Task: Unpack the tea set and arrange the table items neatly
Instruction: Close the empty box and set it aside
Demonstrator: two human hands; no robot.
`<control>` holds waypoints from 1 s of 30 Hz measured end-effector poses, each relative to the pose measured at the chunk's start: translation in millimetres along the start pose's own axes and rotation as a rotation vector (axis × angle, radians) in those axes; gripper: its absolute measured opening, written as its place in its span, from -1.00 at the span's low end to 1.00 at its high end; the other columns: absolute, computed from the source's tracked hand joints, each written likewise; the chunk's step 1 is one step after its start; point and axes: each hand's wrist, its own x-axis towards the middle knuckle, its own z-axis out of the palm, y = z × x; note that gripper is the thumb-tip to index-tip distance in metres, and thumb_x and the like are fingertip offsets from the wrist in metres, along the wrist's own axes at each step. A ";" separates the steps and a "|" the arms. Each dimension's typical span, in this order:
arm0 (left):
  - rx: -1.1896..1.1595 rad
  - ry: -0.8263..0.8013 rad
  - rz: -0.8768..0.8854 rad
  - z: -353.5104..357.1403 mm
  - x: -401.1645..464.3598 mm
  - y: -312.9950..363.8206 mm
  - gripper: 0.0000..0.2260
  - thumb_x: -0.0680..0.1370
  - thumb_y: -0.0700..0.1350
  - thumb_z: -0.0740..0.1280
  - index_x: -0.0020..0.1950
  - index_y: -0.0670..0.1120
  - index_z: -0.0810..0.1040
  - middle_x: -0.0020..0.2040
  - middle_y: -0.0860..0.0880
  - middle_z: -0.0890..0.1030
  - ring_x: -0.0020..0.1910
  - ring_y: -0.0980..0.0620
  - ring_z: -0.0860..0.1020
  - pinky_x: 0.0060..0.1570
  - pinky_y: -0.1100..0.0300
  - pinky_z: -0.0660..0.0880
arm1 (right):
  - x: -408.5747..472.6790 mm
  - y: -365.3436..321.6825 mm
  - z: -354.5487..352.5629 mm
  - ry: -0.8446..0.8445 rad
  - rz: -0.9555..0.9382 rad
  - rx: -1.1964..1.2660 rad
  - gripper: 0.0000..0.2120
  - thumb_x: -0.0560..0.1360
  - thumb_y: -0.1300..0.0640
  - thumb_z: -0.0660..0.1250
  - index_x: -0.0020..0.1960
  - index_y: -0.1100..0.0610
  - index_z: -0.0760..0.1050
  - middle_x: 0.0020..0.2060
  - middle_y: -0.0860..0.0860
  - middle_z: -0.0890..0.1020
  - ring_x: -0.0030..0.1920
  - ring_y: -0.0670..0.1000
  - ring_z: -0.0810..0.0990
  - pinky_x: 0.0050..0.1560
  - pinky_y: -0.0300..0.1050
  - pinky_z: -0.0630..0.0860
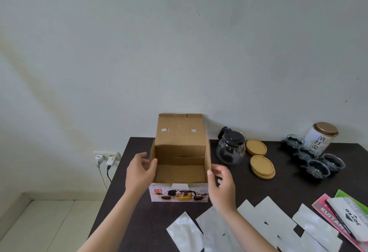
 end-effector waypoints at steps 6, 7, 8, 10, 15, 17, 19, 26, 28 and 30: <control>0.242 -0.240 0.093 20.0 -14.4 -10.3 -0.33 0.41 0.22 0.40 0.41 -0.06 0.30 0.33 -0.02 0.29 0.29 -0.01 0.31 0.17 0.07 0.42 | -14.2 28.5 14.9 -0.145 -0.226 -0.258 -0.86 0.46 0.08 0.34 -0.01 0.06 0.59 -0.02 -0.15 0.52 0.12 -0.24 0.40 0.05 -0.46 0.36; 0.262 -0.271 0.105 22.0 -17.9 -14.5 -0.27 0.39 0.25 0.40 0.43 -0.06 0.26 0.36 0.00 0.24 0.32 -0.03 0.26 0.20 0.05 0.40 | -15.0 32.0 16.3 -0.146 -0.234 -0.269 -0.83 0.45 0.06 0.33 -0.01 0.08 0.61 0.00 -0.16 0.51 0.14 -0.27 0.37 0.09 -0.49 0.34; 0.269 -0.307 0.120 23.4 -20.9 -18.8 -0.20 0.35 0.29 0.39 0.45 -0.06 0.22 0.38 0.01 0.18 0.35 -0.05 0.21 0.24 0.05 0.38 | -15.3 34.1 17.3 -0.147 -0.237 -0.279 -0.82 0.45 0.06 0.33 -0.01 0.09 0.62 0.01 -0.15 0.51 0.16 -0.29 0.34 0.12 -0.51 0.31; 0.273 -0.357 0.156 24.5 -24.6 -27.7 -0.04 0.25 0.39 0.34 0.49 -0.05 0.12 0.42 0.03 0.10 0.39 -0.06 0.12 0.30 0.05 0.33 | -15.0 38.1 18.7 -0.157 -0.247 -0.304 -0.80 0.44 0.05 0.33 -0.02 0.11 0.64 0.01 -0.14 0.51 0.16 -0.30 0.32 0.12 -0.52 0.31; 0.387 -0.370 0.265 26.2 -22.3 -39.3 0.06 0.14 0.46 0.31 0.53 0.17 -0.05 0.45 0.04 0.03 0.40 -0.07 0.11 0.28 -0.03 0.38 | -6.0 45.4 23.0 -0.187 -0.277 -0.339 -0.84 0.43 0.08 0.37 -0.05 0.11 0.66 -0.04 -0.16 0.53 0.05 -0.17 0.38 -0.01 -0.40 0.45; 0.474 -0.364 0.335 27.6 -22.8 -44.5 -0.05 0.20 0.47 0.28 0.49 0.33 -0.07 0.48 0.01 0.01 0.42 -0.13 0.11 0.28 -0.08 0.37 | 8.0 43.2 26.5 -0.184 -0.263 -0.320 -0.88 0.44 0.16 0.39 -0.05 0.13 0.65 -0.05 -0.11 0.53 0.03 -0.11 0.42 0.02 -0.24 0.50; 0.562 -0.372 0.389 29.1 -24.3 -49.8 -0.19 0.26 0.49 0.20 0.44 0.41 -0.05 0.51 -0.03 -0.04 0.46 -0.17 0.05 0.34 -0.11 0.29 | 28.1 37.9 31.6 -0.186 -0.233 -0.338 -0.86 0.44 0.20 0.40 -0.01 0.16 0.63 0.00 -0.04 0.51 0.07 -0.05 0.43 0.09 -0.13 0.49; 0.572 -0.372 0.400 32.0 -25.7 -56.3 -0.30 0.31 0.48 0.18 0.42 0.43 0.10 0.53 -0.03 -0.09 0.48 -0.21 0.00 0.36 -0.17 0.27 | 122.9 17.5 63.5 -0.325 0.219 -0.445 -0.32 0.36 -0.05 0.43 0.40 0.11 0.30 0.30 0.11 0.35 0.36 0.19 0.28 0.31 0.02 0.30; 0.565 -0.376 0.403 32.2 -26.2 -56.3 -0.29 0.31 0.48 0.18 0.42 0.44 0.03 0.54 -0.03 -0.10 0.49 -0.21 -0.02 0.36 -0.18 0.27 | 144.1 11.2 68.0 -0.301 0.372 -0.229 -0.21 0.37 -0.02 0.44 0.49 0.14 0.17 0.40 0.13 0.31 0.42 0.19 0.26 0.36 0.06 0.31; 0.546 -0.367 0.412 32.5 -26.5 -57.0 -0.26 0.32 0.49 0.18 0.42 0.45 -0.06 0.54 -0.03 -0.08 0.50 -0.21 -0.01 0.36 -0.19 0.28 | 156.2 6.5 68.7 -0.353 0.452 -0.055 -0.17 0.45 0.07 0.43 0.54 0.18 0.02 0.49 0.14 0.21 0.47 0.13 0.21 0.40 0.01 0.25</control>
